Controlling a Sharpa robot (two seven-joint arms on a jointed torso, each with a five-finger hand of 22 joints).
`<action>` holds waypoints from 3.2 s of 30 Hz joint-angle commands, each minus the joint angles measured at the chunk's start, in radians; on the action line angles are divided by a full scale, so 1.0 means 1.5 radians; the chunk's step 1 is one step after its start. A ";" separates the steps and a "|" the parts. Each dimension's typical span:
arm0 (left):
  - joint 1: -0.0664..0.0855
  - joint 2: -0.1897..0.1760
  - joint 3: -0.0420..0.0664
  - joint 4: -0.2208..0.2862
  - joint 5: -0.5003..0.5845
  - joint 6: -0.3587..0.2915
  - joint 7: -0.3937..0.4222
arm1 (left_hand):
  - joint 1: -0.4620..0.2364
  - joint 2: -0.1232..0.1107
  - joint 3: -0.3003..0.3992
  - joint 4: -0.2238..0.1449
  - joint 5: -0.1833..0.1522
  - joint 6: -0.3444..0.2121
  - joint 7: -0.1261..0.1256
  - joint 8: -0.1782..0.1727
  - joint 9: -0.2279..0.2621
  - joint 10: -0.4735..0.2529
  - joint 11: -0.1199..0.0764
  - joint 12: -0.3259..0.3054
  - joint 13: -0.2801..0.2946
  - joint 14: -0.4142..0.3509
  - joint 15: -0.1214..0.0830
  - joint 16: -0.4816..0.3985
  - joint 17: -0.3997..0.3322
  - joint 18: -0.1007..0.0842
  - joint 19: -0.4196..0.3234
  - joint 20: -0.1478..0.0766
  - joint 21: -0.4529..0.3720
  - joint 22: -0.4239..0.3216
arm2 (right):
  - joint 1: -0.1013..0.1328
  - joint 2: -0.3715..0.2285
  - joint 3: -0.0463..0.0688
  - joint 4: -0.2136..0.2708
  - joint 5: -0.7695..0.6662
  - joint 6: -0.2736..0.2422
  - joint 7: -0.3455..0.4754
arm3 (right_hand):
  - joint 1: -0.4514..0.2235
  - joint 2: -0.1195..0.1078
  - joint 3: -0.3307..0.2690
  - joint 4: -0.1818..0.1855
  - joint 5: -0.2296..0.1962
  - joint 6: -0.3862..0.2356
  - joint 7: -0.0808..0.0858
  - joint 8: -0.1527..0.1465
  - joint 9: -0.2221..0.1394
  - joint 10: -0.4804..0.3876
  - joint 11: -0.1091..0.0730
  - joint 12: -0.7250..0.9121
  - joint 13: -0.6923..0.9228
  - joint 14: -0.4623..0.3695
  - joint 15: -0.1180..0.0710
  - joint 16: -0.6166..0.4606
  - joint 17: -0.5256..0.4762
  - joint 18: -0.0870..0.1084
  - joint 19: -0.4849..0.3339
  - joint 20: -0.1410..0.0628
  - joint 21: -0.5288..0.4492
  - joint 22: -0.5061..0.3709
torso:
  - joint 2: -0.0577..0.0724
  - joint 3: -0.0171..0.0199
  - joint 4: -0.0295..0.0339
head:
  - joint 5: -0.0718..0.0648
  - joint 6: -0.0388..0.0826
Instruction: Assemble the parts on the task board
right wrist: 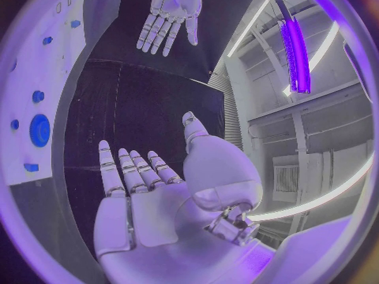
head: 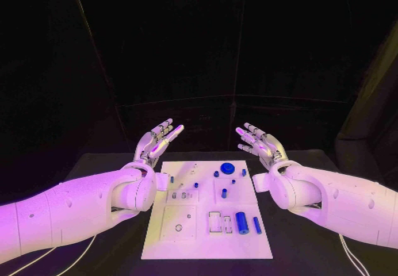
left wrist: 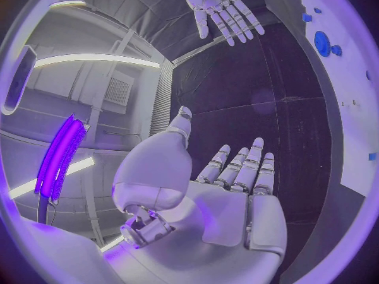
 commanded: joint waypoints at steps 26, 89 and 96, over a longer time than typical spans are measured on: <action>0.006 -0.037 -0.001 0.007 -0.012 0.131 0.069 | 0.067 0.023 0.016 -0.054 0.003 0.362 0.086 0.065 0.027 0.410 -0.016 0.072 0.024 0.338 -0.056 0.115 0.036 0.071 0.363 0.002 0.164 0.075 | 0.029 -0.012 0.001 -0.077 -0.450 0.119 -0.079 | 0.191 0.010 0.057 -0.178 -0.010 0.492 0.055 0.057 0.027 0.534 -0.027 0.057 0.022 0.543 -0.048 0.061 0.022 0.081 0.325 -0.031 0.162 0.056 | 0.042 -0.0022 0.0079 | -0.010 0.003; 0.030 -0.071 0.000 0.070 -0.070 0.219 0.041 | 0.074 0.040 0.032 -0.087 0.004 0.421 0.061 0.057 0.021 0.505 -0.043 0.068 0.023 0.446 -0.087 0.097 0.044 0.071 0.462 -0.025 0.176 0.055 | 0.110 0.103 0.002 -0.156 -1.047 0.304 -0.318 | 0.158 -0.050 0.146 -0.173 -0.045 0.531 0.013 0.032 0.028 0.598 -0.078 0.033 0.025 0.800 -0.132 0.436 0.300 0.067 0.469 -0.118 0.652 0.397 | 0.132 -0.0042 0.0414 | -0.041 0.012; 0.031 -0.072 0.000 0.069 -0.070 0.220 0.038 | 0.074 0.040 0.032 -0.088 0.004 0.421 0.061 0.056 0.021 0.504 -0.043 0.067 0.023 0.446 -0.086 0.096 0.044 0.071 0.462 -0.025 0.175 0.054 | 0.110 0.107 0.002 -0.161 -1.043 0.304 -0.312 | 0.155 -0.044 0.156 -0.171 -0.046 0.540 0.013 0.035 0.028 0.607 -0.079 0.036 0.026 0.799 -0.132 0.469 0.328 0.062 0.479 -0.117 0.679 0.431 | 0.133 -0.0038 0.0412 | -0.040 0.012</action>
